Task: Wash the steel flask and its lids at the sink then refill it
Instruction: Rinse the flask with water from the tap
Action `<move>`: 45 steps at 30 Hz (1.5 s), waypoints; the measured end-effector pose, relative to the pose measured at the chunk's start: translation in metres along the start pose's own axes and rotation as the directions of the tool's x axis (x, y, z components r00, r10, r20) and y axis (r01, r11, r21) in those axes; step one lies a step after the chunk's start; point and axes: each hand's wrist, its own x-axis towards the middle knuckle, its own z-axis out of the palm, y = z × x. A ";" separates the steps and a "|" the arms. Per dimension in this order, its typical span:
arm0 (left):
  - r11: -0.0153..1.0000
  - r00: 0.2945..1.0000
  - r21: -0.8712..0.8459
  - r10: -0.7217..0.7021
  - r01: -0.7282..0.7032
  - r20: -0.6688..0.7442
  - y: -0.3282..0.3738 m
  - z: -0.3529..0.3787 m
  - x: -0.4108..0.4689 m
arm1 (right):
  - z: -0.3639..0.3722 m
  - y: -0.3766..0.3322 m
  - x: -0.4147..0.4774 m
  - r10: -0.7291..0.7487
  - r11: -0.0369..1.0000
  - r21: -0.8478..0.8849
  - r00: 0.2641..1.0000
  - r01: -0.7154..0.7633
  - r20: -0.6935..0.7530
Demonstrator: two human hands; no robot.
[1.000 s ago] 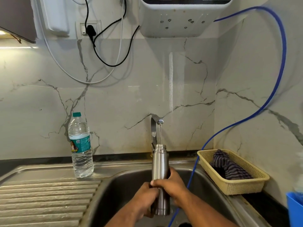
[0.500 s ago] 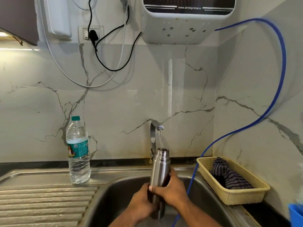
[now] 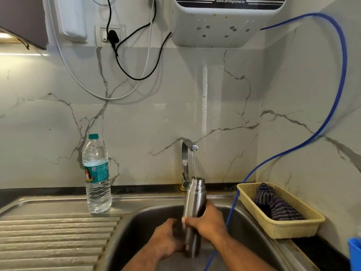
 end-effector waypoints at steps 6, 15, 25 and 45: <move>1.000 1.000 0.021 0.017 -0.017 0.004 -0.005 0.003 0.001 | 0.005 0.000 -0.010 0.102 0.994 -0.054 0.991 -0.097 0.092; 0.998 0.999 0.047 0.043 -0.043 0.009 -0.004 0.001 0.000 | 0.008 -0.003 -0.008 -0.021 0.999 -0.026 1.000 0.021 -0.014; 0.996 0.997 0.058 0.068 -0.069 0.021 -0.002 0.002 -0.002 | 0.003 -0.001 0.000 -0.093 0.995 0.028 0.993 0.095 -0.070; 0.995 0.994 0.061 0.079 -0.084 0.081 -0.002 0.003 -0.002 | 0.006 0.002 -0.005 0.017 0.999 0.027 1.000 -0.018 0.023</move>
